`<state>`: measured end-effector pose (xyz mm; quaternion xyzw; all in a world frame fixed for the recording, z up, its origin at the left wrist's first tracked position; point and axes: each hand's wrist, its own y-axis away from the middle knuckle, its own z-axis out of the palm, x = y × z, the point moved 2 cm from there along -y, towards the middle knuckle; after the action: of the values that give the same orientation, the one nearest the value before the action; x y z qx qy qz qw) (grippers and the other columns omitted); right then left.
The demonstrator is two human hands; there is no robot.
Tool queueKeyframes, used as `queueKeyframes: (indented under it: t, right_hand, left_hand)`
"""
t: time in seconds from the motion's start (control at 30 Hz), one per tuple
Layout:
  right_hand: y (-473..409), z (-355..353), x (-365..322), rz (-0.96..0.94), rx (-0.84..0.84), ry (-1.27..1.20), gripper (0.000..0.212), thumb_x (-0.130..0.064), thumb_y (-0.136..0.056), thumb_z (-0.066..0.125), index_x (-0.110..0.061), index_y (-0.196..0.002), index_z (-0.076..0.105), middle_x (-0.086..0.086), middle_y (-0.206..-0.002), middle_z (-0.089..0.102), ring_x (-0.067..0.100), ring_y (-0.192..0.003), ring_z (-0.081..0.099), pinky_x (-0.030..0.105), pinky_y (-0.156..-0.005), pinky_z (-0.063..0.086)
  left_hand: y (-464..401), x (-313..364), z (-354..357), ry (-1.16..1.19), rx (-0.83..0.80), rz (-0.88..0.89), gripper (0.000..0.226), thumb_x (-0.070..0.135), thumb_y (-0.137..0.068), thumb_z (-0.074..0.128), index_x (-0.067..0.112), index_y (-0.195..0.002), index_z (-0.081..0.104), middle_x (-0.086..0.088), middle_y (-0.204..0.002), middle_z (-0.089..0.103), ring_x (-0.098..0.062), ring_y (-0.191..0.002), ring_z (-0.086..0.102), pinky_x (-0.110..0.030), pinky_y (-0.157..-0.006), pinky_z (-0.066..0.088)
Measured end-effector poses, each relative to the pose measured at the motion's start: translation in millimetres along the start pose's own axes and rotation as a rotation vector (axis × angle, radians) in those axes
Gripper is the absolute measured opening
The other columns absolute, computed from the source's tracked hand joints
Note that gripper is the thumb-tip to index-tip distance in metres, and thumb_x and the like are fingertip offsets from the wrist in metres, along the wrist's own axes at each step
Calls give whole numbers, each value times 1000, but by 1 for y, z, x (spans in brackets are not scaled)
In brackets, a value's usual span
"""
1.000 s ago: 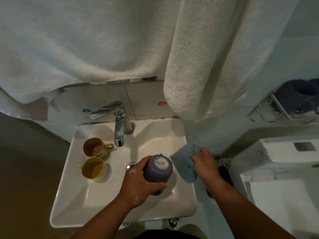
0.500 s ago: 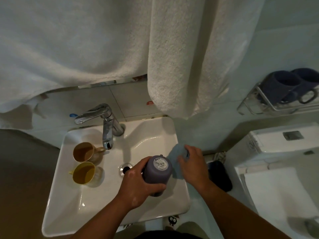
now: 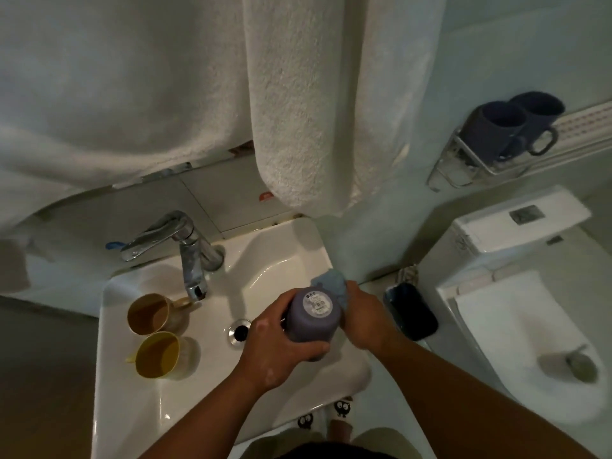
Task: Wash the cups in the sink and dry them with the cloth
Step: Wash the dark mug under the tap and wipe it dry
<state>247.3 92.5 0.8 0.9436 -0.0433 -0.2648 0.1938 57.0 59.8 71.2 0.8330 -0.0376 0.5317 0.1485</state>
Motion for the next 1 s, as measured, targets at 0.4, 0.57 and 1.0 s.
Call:
queueKeyframes:
  t: [0.4, 0.57, 1.0]
  right_hand:
    - [116, -123, -42, -288, 113, -289, 87, -51, -78, 80, -60, -145, 25, -37, -151, 22, -20, -135, 26, 2, -100, 34]
    - [121, -155, -37, -187, 387, -530, 72, -45, -68, 90, -41, -132, 58, -18, -123, 63, -1, -112, 61, 19, -90, 53]
    - [125, -203, 55, -95, 568, -1231, 90, -53, -50, 93, -26, -124, 50, -10, -111, 66, 27, -111, 67, 38, -82, 59]
  left_hand:
    - [-40, 49, -8, -128, -299, 353, 94, 44, -61, 93, 40, -141, 44, 19, -134, 58, 1, -120, 57, -24, -95, 54]
    - [-52, 106, -5, -23, -353, 480, 91, 42, -62, 95, 44, -137, 44, 27, -128, 58, -1, -117, 60, -15, -87, 52]
    - [-99, 190, 95, 303, -321, 304, 73, 53, -55, 88, 44, -121, 58, 23, -119, 65, -4, -105, 68, -29, -81, 61]
